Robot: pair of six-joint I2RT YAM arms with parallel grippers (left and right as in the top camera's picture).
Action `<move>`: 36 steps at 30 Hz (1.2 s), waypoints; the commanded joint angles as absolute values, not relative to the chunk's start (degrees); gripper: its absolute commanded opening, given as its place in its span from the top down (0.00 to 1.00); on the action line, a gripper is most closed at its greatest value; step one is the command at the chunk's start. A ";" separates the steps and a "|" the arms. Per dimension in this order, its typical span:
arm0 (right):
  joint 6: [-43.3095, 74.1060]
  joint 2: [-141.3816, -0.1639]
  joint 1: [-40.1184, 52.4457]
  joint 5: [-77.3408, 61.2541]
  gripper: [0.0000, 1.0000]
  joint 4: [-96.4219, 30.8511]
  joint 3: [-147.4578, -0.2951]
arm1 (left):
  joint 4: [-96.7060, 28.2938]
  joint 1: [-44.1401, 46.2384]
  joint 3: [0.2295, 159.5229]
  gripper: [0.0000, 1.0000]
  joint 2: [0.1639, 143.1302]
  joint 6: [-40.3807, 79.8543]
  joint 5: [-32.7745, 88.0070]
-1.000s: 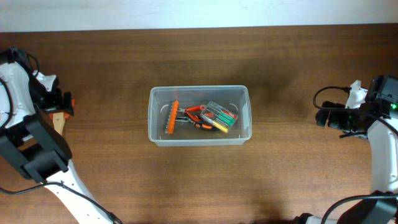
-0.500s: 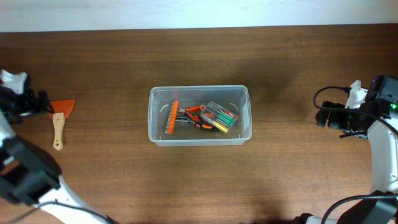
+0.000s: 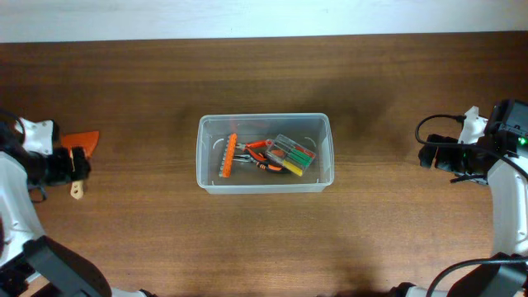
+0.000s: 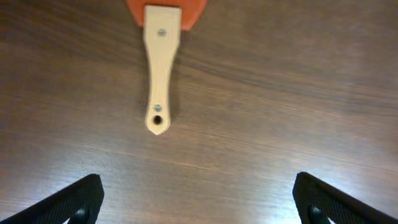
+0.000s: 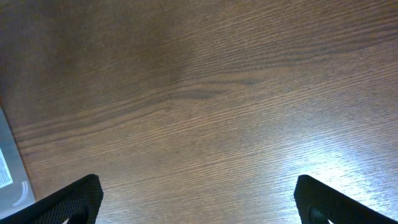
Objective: Pack container
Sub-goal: 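Move the left gripper over the orange scraper's wooden handle, then lower the left gripper onto the scraper handle near the blade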
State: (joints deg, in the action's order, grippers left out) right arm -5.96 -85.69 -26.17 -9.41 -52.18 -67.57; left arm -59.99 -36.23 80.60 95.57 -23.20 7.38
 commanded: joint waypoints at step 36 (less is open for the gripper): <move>-5.50 -85.73 -26.33 -9.91 0.01 -51.99 -67.48 | -48.03 -35.46 80.29 0.01 108.27 -31.22 5.13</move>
